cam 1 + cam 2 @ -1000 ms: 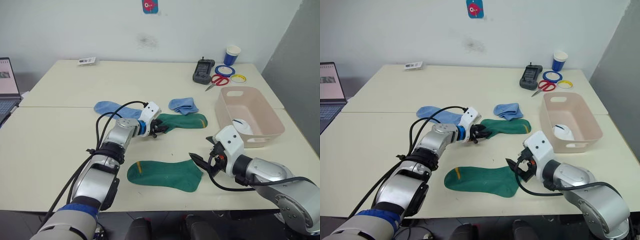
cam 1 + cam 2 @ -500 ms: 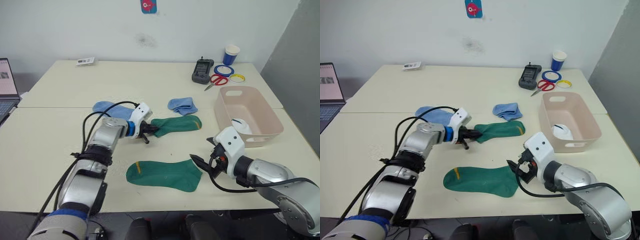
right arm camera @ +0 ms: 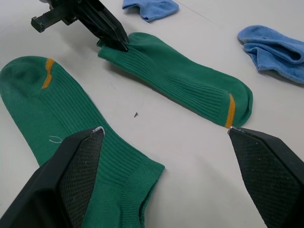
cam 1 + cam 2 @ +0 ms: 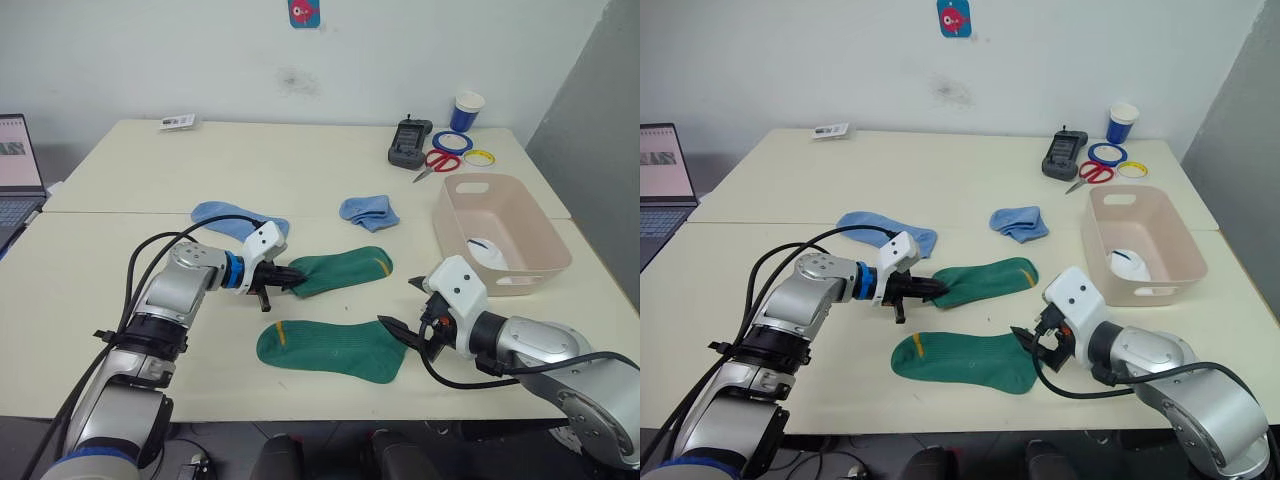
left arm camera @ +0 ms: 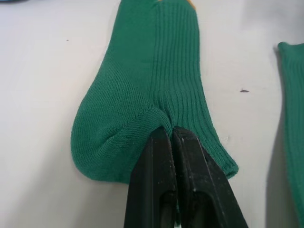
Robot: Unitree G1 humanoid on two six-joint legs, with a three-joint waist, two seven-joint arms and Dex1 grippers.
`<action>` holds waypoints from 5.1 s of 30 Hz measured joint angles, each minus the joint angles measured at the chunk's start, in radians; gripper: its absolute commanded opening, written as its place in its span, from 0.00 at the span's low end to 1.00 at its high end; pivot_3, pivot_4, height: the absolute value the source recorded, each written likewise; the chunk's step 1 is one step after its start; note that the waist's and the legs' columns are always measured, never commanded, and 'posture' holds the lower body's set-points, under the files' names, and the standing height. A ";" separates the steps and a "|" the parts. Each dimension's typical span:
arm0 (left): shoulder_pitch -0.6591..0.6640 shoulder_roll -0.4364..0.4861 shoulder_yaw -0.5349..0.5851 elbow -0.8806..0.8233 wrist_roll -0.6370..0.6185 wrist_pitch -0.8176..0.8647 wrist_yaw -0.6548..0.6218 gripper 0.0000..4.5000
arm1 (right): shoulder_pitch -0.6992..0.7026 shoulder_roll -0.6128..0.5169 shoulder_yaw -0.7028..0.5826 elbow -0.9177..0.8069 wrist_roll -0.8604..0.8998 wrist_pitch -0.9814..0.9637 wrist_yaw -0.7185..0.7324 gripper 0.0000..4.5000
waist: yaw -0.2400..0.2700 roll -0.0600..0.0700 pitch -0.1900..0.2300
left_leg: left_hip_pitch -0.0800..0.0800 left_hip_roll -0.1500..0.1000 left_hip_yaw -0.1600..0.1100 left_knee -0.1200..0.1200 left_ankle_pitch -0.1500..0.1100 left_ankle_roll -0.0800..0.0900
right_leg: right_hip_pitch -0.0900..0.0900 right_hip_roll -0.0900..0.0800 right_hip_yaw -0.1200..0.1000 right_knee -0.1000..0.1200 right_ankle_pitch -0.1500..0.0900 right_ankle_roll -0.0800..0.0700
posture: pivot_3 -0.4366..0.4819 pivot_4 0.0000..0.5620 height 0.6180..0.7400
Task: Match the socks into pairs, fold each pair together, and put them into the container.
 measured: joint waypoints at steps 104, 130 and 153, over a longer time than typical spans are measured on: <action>-0.008 -0.129 0.283 -0.003 -0.023 0.484 0.373 0.00 | 0.018 -0.047 0.081 0.050 -0.127 -0.168 0.013 1.00 | -0.003 -0.002 0.001 | 0.002 0.001 -0.001 0.002 0.003 -0.005 | 0.000 -0.001 0.000 0.006 0.000 0.000 | 0.48 0.27 0.93; -0.019 0.189 0.003 0.328 0.183 -0.872 -0.051 0.81 | -0.024 -0.050 0.135 0.119 -0.168 -0.239 0.067 1.00 | 0.002 -0.002 0.001 | 0.000 0.000 0.004 0.001 0.003 -0.005 | 0.000 -0.004 -0.001 0.002 0.000 0.000 | 0.48 0.27 0.93; -0.191 0.047 -0.065 0.638 0.329 -1.098 0.063 0.00 | -0.358 0.019 0.426 0.854 -0.522 -0.823 0.318 1.00 | 0.001 -0.002 0.001 | -0.001 0.000 0.004 0.000 0.003 -0.004 | -0.001 0.005 -0.002 0.001 0.005 -0.008 | 0.48 0.27 0.93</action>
